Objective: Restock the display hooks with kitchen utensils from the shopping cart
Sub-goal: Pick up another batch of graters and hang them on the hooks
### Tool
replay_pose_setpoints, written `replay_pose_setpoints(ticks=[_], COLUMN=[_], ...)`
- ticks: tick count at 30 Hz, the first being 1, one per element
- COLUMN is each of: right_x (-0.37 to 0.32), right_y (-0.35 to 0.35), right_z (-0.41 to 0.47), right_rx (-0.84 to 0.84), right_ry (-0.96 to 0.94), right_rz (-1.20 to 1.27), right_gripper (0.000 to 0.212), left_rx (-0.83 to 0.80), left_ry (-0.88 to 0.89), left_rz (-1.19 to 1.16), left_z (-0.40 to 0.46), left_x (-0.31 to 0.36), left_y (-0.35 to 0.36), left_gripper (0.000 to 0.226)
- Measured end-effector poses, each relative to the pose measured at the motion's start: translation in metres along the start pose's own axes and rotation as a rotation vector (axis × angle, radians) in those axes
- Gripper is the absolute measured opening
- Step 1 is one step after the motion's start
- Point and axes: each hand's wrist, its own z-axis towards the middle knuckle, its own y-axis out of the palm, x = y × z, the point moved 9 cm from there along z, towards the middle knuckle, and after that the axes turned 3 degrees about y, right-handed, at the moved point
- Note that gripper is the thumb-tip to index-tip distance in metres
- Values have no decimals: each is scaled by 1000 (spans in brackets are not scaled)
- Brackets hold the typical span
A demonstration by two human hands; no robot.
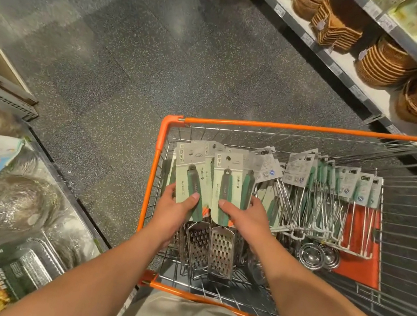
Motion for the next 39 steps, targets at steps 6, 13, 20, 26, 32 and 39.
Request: replay_pose_setpoints(ticks=[6,13,20,26,32,39], right_x=[-3,-21,-46,-83,-90,-86], right_y=[-15,-9,-31,-48,-62,-71], right_z=[-9,-9,-12,-41,-68,-116], right_rx=[136,104,-70,-277,-438,-599], right_ry=[10,-70,-77,-138,-158,-254], right_rz=[-16,-33,140,195,233,123], right_gripper=[82,71,60,30,35,29], left_rx=[79,172,122,15,-34,71], left_ry=[33,175,255,268,223,269], left_rz=[137,129,34,14,-179,-586], left_z=[-4,-19,-25,-46,-82,-145], left_x=[5,24,60,69,62,42], left_y=[9,16,8,31,69,94], left_gripper=[58,43,42,51,46,48])
